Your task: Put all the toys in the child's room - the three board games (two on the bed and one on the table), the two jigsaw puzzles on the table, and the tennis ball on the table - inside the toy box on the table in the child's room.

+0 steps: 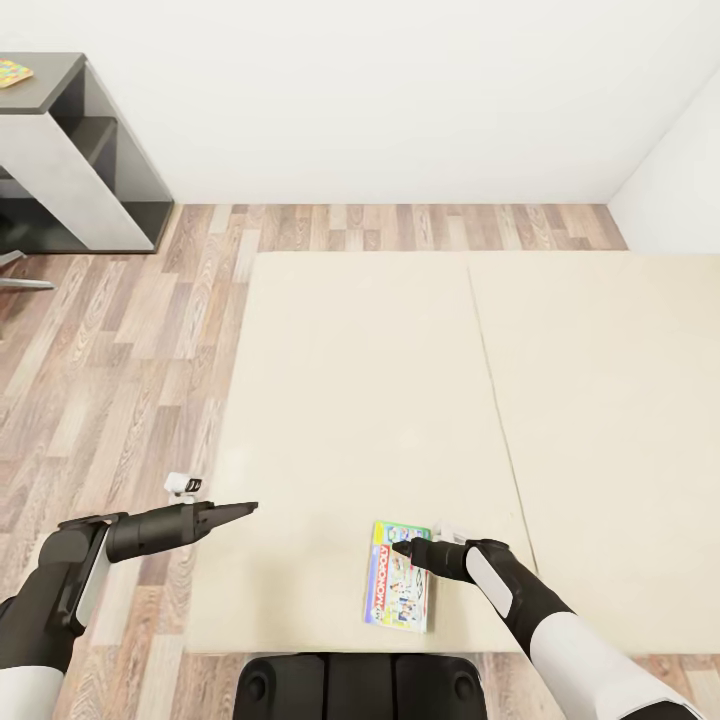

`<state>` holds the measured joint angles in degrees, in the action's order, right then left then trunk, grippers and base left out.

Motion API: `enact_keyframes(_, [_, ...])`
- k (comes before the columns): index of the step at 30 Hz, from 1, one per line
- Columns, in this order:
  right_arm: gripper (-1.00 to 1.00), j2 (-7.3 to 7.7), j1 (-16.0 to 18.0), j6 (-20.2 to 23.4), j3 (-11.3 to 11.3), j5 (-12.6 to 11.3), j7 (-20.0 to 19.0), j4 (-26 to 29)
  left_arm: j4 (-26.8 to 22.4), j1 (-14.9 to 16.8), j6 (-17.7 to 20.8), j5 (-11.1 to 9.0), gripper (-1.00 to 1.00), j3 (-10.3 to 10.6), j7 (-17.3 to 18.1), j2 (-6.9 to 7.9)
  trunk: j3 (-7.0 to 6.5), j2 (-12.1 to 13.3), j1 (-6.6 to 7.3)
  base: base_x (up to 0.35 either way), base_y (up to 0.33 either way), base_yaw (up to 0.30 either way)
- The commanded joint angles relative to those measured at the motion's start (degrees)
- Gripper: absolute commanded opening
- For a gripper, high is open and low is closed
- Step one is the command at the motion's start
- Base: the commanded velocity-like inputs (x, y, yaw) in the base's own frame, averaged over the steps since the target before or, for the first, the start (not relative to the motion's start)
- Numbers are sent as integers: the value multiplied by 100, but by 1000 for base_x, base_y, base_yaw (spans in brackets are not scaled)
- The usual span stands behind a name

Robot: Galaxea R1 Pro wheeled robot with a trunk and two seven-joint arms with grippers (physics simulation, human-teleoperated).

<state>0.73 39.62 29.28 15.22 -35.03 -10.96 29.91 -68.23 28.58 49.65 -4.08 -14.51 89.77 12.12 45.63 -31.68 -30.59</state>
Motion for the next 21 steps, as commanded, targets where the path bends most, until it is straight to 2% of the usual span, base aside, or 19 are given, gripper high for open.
enact_keyframes(1, [100, 6, 2, 16, 25, -5, -5, 6, 1, 2, 61, 3, 100, 1, 23, 1, 5, -6, -2, 0, 93, 0])
enact_keyframes(11, [100, 6, 2, 16, 25, -4, -2, 6, 1, 3, 62, 3, 100, 1, 23, 1, 5, -6, -2, 0, 47, 0])
enact_keyframes(17, [100, -6, 40, 209, 34, 10, 31, -7, 2, 3, 52, 12, 100, -9, 23, -40, 5, -6, -2, 0, 0, 0])
enact_keyframes(21, [100, -32, 28, 117, 34, 13, 33, -10, 2, 3, 53, 12, 100, -9, 23, -11, 5, -6, -2, 0, 0, 0])
